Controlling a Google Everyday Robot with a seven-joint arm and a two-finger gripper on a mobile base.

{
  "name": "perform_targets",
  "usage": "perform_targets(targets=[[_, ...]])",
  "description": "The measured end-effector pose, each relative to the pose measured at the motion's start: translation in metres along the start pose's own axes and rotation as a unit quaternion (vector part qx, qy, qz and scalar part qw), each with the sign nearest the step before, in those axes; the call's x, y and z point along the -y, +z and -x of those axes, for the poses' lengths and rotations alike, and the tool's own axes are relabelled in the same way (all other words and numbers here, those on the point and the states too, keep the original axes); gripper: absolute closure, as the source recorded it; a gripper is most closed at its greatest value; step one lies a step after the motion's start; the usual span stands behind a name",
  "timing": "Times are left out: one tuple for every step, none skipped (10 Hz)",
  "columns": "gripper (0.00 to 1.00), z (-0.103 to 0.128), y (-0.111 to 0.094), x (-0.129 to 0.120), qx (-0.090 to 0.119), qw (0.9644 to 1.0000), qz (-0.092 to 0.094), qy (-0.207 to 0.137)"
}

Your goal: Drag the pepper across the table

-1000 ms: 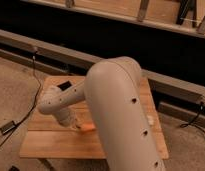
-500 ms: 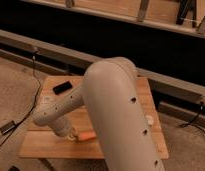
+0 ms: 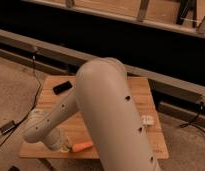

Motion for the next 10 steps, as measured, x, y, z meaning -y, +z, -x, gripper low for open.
perform_targets(targets=[[0.94, 0.002, 0.001, -0.013, 0.003, 1.0000, 0.001, -0.001], [0.94, 0.004, 0.002, -0.023, 0.006, 1.0000, 0.000, -0.002], [0.94, 0.007, 0.003, -0.040, 0.010, 0.9999, 0.001, -0.004], [0.94, 0.009, 0.003, -0.050, 0.013, 0.9999, 0.001, -0.006], [0.94, 0.011, 0.003, -0.061, 0.015, 0.9998, 0.000, -0.009], [0.94, 0.013, 0.004, -0.075, 0.018, 0.9998, 0.000, -0.013], [0.94, 0.014, 0.004, -0.085, 0.020, 0.9997, 0.000, -0.016], [0.94, 0.015, 0.005, -0.094, 0.022, 0.9996, -0.001, -0.018], [0.94, 0.017, 0.006, -0.104, 0.025, 0.9995, 0.000, -0.021], [0.89, 0.018, 0.006, -0.114, 0.027, 0.9993, 0.002, -0.024]])
